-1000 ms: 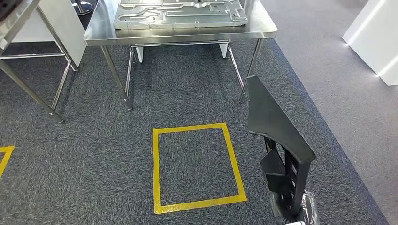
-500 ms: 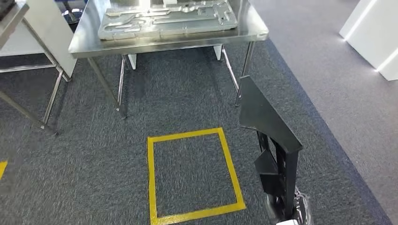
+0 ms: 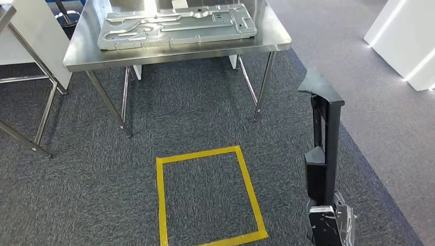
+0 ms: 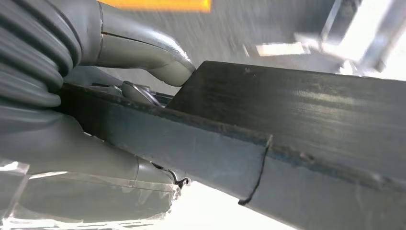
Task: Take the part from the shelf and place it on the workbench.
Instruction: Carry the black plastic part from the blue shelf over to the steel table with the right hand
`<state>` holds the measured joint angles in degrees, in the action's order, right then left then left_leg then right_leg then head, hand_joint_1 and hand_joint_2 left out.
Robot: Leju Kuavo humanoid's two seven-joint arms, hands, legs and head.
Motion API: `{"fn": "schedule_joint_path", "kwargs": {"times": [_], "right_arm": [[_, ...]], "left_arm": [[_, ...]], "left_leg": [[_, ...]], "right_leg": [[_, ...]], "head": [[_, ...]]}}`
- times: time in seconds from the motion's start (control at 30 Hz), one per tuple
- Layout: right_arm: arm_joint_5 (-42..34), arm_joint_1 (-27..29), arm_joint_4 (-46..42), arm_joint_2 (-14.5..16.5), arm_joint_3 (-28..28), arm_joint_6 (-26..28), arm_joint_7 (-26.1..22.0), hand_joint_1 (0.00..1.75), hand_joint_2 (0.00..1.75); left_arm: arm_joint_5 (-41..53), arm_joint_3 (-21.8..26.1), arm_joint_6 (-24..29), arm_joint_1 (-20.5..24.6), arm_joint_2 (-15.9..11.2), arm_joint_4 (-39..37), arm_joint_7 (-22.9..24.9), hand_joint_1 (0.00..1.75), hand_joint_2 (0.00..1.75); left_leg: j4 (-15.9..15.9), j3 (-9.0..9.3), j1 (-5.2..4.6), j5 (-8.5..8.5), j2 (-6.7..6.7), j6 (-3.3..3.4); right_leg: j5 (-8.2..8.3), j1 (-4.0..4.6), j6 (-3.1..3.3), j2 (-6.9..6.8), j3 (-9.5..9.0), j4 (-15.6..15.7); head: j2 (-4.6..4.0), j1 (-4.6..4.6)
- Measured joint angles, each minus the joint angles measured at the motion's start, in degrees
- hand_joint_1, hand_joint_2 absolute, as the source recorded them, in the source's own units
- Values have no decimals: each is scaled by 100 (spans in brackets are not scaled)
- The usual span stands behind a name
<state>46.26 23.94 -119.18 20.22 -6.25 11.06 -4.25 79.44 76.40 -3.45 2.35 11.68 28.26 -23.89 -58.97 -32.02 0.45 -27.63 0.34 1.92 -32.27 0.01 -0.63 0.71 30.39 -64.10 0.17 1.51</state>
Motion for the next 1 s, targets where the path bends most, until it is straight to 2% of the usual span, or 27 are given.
{"fn": "schedule_joint_path", "kwargs": {"times": [0.1,0.13,0.17,0.2,0.27,0.3,0.33,0.43,0.47,0.5,0.53,0.6,0.63,0.67,0.7,0.73,0.77,0.83,0.87,0.93,1.0], "right_arm": [[863,-413,-52,-13,75,190,58,175,175],[1053,-497,-58,-27,121,233,68,175,175],[1175,-559,-63,-47,167,263,83,175,175],[1249,-612,-70,-68,203,281,98,175,175],[1292,-692,-89,-106,251,305,113,175,175],[1317,-725,-98,-121,271,322,116,175,175],[1368,-754,-105,-135,292,349,125,175,175],[1888,-924,-110,-199,406,439,266,175,175],[2210,-1043,-102,-240,476,430,359,175,175],[2575,-1190,-82,-290,565,401,462,175,175],[2983,-1356,-42,-350,670,364,575,175,175],[3749,-1725,92,-536,914,270,874,175,175],[4042,-1925,188,-711,1070,213,1123,175,175],[4223,-2134,299,-948,1256,155,1409,175,175],[4319,-2339,416,-1210,1460,108,1682,175,175],[4348,-2530,537,-1461,1669,76,1879,175,175],[4360,-2701,658,-1667,1867,56,1934,175,175],[4367,-2956,904,-1942,2177,22,1727,175,175],[4372,-3034,1016,-2039,2286,6,1577,175,175],[4378,-3121,1180,-2183,2392,-7,1382,175,175],[4382,-3225,1295,-2293,2429,-1,1330,175,175]], "left_arm": [[92,-39,65,38,-37,-64,7,0,0],[115,-49,79,45,-47,-91,7,0,0],[130,-57,84,46,-54,-119,7,0,0],[143,-63,86,46,-59,-147,7,0,0],[157,-70,86,47,-66,-195,5,0,0],[160,-73,88,55,-69,-213,5,0,0],[165,-74,93,63,-74,-228,5,0,0],[216,-90,118,79,-113,-294,-4,0,0],[243,-104,130,88,-134,-331,-12,0,0],[268,-121,142,104,-155,-373,-21,0,0],[296,-140,151,123,-178,-421,-36,0,0],[345,-178,159,151,-216,-519,-68,0,0],[369,-195,159,154,-236,-569,-84,0,0],[384,-207,160,151,-253,-618,-95,0,0],[395,-215,161,148,-274,-663,-104,0,0],[401,-220,162,144,-300,-703,-113,0,0],[402,-224,163,137,-333,-737,-121,0,0],[407,-234,160,135,-398,-799,-136,0,0],[411,-242,158,136,-428,-824,-143,0,0],[415,-262,156,146,-457,-866,-154,0,0],[418,-283,154,149,-475,-905,-158,0,0]], "left_leg": [[23,95,18,-83,6,15],[23,140,25,-126,-3,3],[22,202,36,-174,-16,-13],[23,279,52,-228,-32,-33],[14,430,77,-348,-57,-90],[16,469,80,-401,-64,-129],[37,491,78,-447,-66,-174],[-1,568,73,-440,-58,-300],[-158,540,77,-421,-55,-321],[-401,424,83,-447,-53,-333],[-742,220,86,-525,-53,-339],[-1427,-295,78,-832,-54,-338],[-1599,-493,71,-958,-54,-325],[-1595,-614,58,-978,-54,-298],[-1410,-650,42,-854,-54,-259],[-1090,-623,20,-593,-54,-207],[-745,-580,-12,-253,-59,-145],[-294,-503,-78,150,-72,-45],[-206,-478,-103,219,-85,-4],[-101,-354,-102,211,-110,60],[0,-198,-66,201,-127,104]], "right_leg": [[-396,-63,-93,-30,690,-949],[-437,-85,-117,-37,850,-1081],[-366,-104,-134,-44,917,-1023],[-176,-119,-146,-52,891,-783],[379,-128,-142,-81,740,-72],[548,-115,-120,-97,691,181],[653,-99,-90,-106,675,321],[638,-91,34,-72,575,422],[614,-98,81,-59,503,458],[592,-99,123,-51,432,482],[560,-96,157,-46,379,499],[481,-70,199,-28,297,505],[436,-51,209,-17,247,505],[387,-28,216,-5,184,505],[336,-2,219,3,114,505],[283,20,219,8,41,506],[229,38,216,13,-22,504],[135,48,171,36,-97,513],[122,45,133,40,-117,491],[135,38,55,27,-161,422],[101,28,-2,3,-83,157]], "head": [[-1,16],[-1,15],[-1,15],[-1,16],[-1,24],[-1,33],[-1,42],[-1,43],[-1,31],[-1,19],[-1,5],[-1,-16],[-1,-22],[-1,-25],[-1,-26],[-1,-24],[-1,-20],[-1,-24],[-1,-30],[-1,-45],[-1,-25]]}}
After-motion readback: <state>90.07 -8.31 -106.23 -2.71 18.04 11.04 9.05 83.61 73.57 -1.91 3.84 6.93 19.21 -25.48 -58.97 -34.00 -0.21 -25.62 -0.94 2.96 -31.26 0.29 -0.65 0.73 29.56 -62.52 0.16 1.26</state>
